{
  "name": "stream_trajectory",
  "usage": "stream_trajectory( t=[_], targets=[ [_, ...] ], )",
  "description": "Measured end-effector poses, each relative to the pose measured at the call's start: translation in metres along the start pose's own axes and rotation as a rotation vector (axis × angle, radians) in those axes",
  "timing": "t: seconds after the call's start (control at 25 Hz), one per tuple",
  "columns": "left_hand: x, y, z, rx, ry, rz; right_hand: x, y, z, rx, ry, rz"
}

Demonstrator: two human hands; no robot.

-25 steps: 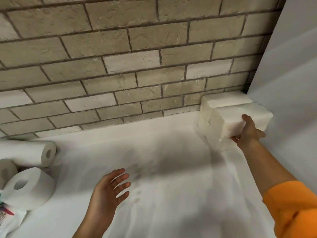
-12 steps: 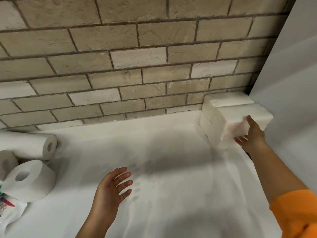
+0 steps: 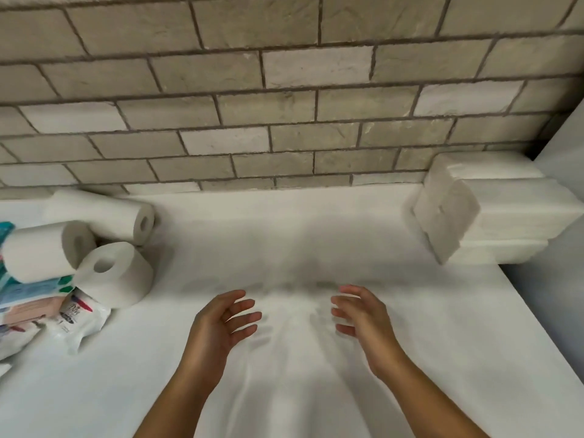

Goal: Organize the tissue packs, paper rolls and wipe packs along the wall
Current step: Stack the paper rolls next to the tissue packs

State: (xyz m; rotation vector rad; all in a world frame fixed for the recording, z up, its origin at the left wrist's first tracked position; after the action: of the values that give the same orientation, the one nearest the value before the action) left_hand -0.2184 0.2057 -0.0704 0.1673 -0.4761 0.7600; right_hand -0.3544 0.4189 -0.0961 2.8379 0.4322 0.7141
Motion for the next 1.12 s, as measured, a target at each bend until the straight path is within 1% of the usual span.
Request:
stream_trajectory(
  t=[0.12,0.24,0.36,0.48,0.6,0.68,0.76,0.88,0.96,1.0,1.04,1.12],
  targets=[
    [0.003,-0.032,-0.006,-0.027,0.011,0.035,0.010,0.047,0.011,0.043,0.001,-0.095],
    [-0.004,-0.068,-0.012,-0.039,-0.008,0.053,0.019,0.093,0.017,0.056,-0.038,-0.118],
    [-0.014,-0.110,-0.013,-0.060,-0.061,0.031,0.027,0.135,0.025,0.082,-0.033,-0.124],
    [-0.023,-0.149,-0.013,-0.070,-0.070,0.020,0.033,0.172,0.036,0.162,-0.031,-0.173],
    [-0.034,-0.196,-0.013,-0.072,-0.055,0.029,0.036,0.220,0.061,0.272,-0.069,-0.204],
    [-0.041,-0.225,-0.011,-0.092,-0.022,0.058,0.040,0.251,0.077,0.344,-0.112,-0.242],
    [-0.048,-0.251,-0.005,-0.100,0.018,0.125,0.044,0.287,0.088,0.424,-0.188,-0.327],
    [-0.058,-0.291,0.012,-0.048,0.086,0.253,0.044,0.358,0.085,0.534,-0.383,-0.459],
    [-0.063,-0.314,0.027,-0.001,0.160,0.346,0.031,0.407,0.081,0.659,-0.552,-0.502],
    [-0.066,-0.324,0.034,0.006,0.193,0.395,0.022,0.429,0.080,0.784,-0.623,-0.521],
    [-0.074,-0.335,0.040,-0.010,0.227,0.451,0.013,0.447,0.079,0.935,-0.669,-0.546],
    [-0.093,-0.357,0.050,-0.096,0.255,0.537,-0.001,0.472,0.083,1.229,-0.687,-0.590]
  ],
)
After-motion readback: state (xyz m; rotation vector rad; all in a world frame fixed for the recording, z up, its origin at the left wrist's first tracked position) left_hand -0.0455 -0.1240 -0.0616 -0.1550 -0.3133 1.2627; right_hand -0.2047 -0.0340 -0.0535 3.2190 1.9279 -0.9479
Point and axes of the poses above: each hand's wrist, its own x-axis away from the middle knuckle, its own y-axis out of the palm, z = x × y, the point moved 1 cm from there along -x, towards the middle knuckle, and after that the axes turned 14 degrees about -x, right-handed, at the moved point
